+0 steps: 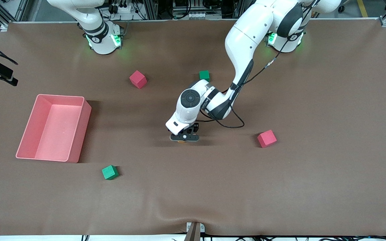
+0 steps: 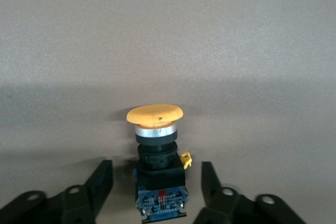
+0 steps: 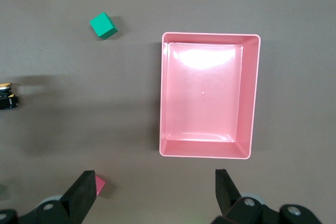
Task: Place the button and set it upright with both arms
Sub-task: 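Close the left gripper on the button body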
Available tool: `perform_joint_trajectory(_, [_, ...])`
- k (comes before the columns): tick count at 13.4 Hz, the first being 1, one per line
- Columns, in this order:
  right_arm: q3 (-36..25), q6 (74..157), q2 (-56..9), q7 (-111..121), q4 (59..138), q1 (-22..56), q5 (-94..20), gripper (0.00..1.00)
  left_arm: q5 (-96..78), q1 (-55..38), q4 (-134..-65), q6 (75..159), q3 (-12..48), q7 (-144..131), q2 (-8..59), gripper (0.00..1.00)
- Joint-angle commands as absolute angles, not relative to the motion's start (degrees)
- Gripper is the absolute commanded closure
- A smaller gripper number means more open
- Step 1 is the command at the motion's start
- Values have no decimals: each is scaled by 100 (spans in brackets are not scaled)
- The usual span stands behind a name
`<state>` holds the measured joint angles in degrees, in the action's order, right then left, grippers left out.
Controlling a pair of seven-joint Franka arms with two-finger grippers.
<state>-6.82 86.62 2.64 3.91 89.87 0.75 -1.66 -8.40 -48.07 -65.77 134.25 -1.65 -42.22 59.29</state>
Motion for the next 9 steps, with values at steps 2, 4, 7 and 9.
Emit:
perform_joint_trajectory(2, [-650, 8657, 299, 413, 9044, 0, -246, 0, -870, -4860, -6407, 13430, -237, -4157, 6029, 73])
perform_joint_trajectory(4, [-650, 8640, 299, 413, 9061, 0, -229, 0, -861, -4860, -6425, 13430, -255, -4157, 6029, 76])
perform_joint_trajectory(7, [-650, 8648, 299, 413, 9079, 9, -220, 0, -853, -4852, -6425, 13281, -264, -4148, 5898, 82])
perform_joint_trajectory(9, [-650, 8648, 299, 413, 9079, 9, -220, 0, -783, -4843, -6477, 13184, -351, -4157, 5696, 84])
